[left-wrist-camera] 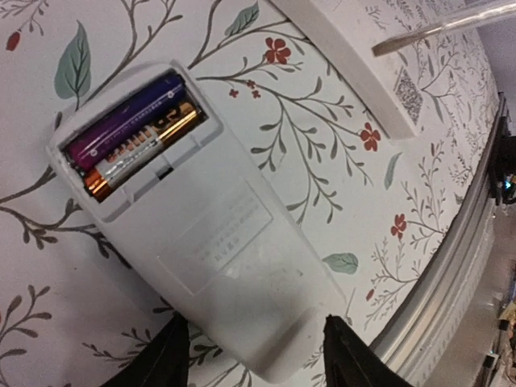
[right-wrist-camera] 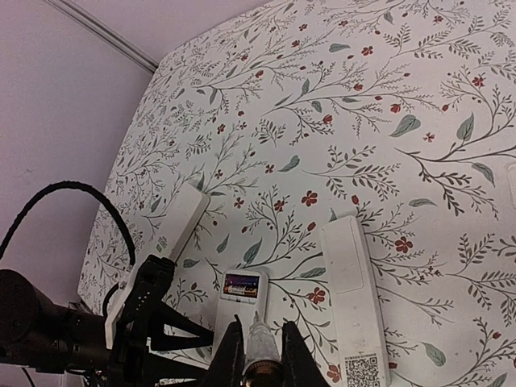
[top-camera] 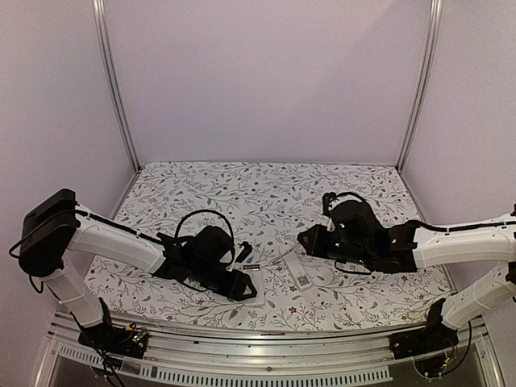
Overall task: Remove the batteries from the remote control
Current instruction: Hold the remote control without the battery cover at the center of the board.
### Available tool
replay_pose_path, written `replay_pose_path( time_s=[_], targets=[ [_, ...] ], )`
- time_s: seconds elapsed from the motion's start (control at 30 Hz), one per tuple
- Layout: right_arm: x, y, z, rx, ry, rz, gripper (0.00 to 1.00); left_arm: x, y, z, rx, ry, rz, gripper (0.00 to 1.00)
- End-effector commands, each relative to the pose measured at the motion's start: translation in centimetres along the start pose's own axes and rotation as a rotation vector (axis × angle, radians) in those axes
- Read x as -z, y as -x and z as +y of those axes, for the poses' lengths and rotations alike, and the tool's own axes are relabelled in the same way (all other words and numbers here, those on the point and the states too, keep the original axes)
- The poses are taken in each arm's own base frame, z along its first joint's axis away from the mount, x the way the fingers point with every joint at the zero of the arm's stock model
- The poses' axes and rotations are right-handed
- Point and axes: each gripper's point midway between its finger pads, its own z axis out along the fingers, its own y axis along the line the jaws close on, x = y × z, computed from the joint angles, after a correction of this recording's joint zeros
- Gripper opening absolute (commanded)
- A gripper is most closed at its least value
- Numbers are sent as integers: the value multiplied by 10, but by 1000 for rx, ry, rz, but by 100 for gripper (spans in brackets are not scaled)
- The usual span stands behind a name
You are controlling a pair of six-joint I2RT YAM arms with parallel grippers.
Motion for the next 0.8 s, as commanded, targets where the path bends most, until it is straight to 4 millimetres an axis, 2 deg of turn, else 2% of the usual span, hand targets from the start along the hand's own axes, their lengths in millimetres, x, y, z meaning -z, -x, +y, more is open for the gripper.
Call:
replay_pose_path(
  time_s=[0.0,0.2,0.33,0.4,0.53,0.77],
  targets=[
    [-2,4,6,5,-8,-12,0,-4,4,-10,2,7,-9,56],
    [-7,4,18,62,11,-3,0,3,12,21,69,105,-51,56],
    [-10,5,27,121,21,-7,0,14,30,27,124,78,-120,56],
    [-12,6,29,143,22,-10,0,20,48,26,145,47,-184,56],
    [-18,6,35,182,28,-6,0,29,65,35,200,35,-251,54],
    [-29,5,40,221,21,3,0,31,73,52,247,49,-287,47]
  ],
)
